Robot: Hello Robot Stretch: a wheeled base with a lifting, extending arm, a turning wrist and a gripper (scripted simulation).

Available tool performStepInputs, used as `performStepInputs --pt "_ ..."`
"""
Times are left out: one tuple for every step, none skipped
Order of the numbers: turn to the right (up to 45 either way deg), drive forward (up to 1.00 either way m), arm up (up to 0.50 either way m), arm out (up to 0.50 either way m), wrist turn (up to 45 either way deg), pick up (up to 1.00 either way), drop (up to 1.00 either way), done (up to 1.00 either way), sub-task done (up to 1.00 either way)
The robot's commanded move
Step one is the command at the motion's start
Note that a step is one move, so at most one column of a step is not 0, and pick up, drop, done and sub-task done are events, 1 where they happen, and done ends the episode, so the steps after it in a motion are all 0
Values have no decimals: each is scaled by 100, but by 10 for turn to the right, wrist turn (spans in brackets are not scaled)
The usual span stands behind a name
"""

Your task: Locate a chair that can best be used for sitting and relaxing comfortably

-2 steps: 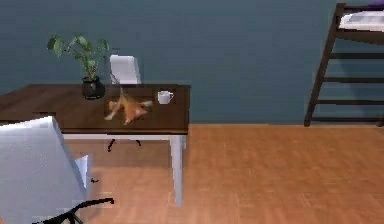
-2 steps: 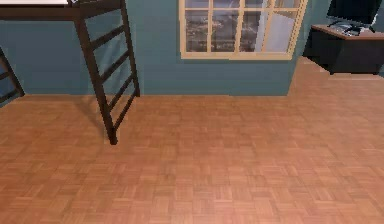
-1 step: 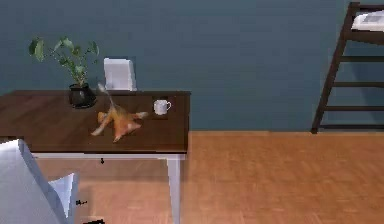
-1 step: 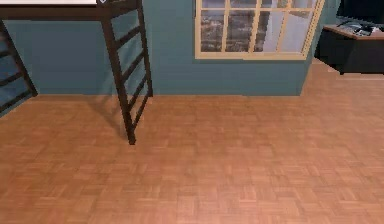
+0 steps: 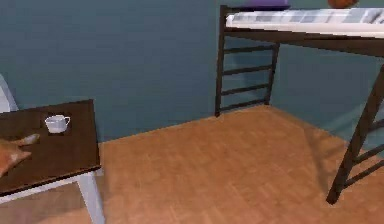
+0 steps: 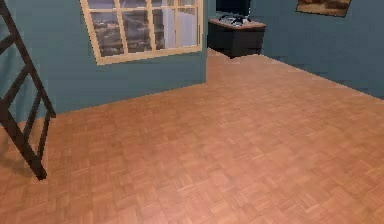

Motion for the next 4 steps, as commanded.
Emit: performStepInputs --pt "0 15 0 0 0 0 0 0 0" --pt "-450 0 0 0 0 0 0 0 0" --pt "-330 0 0 0 0 0 0 0 0" --pt "0 0 0 0 0 0 0 100 0"
